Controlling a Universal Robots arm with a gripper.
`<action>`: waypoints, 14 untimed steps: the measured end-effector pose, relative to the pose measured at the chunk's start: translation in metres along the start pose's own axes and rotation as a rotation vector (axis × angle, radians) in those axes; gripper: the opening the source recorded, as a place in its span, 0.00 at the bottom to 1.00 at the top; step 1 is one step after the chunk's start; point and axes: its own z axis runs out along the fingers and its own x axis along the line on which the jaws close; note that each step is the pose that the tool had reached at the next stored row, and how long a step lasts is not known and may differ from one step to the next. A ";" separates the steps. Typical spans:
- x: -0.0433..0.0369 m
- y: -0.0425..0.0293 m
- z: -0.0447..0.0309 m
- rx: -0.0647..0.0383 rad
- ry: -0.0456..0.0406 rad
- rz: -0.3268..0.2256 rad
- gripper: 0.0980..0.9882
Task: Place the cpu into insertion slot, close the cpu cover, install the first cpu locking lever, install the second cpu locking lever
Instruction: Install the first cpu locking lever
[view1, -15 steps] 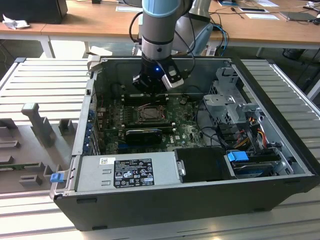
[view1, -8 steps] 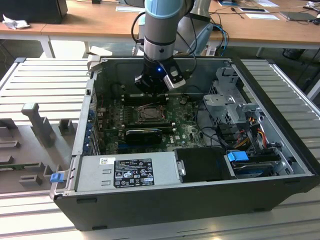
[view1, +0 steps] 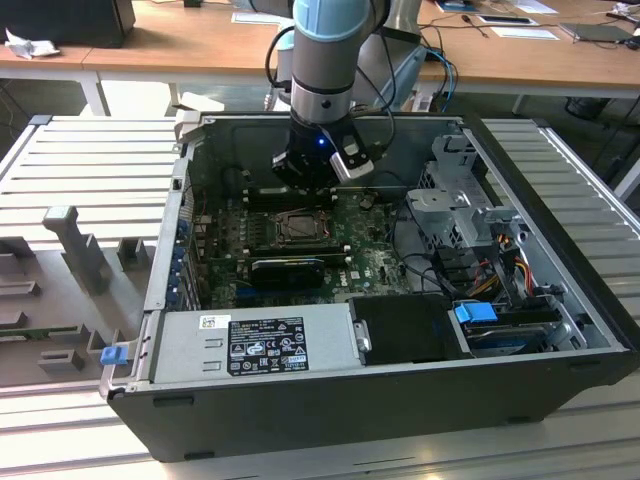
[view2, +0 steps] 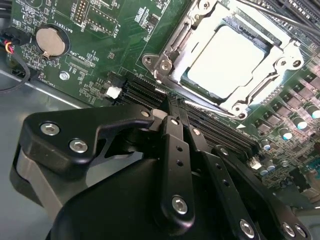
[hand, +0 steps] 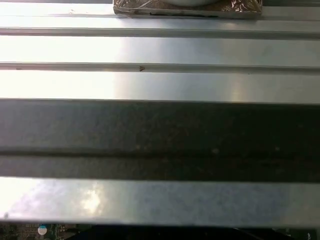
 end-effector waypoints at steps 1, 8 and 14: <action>0.0000 -0.0001 0.0007 0.000 0.0000 0.000 0.01; -0.0003 -0.0007 0.0055 0.000 0.0001 0.000 0.01; -0.0003 -0.0030 0.0056 0.000 0.0001 0.000 0.01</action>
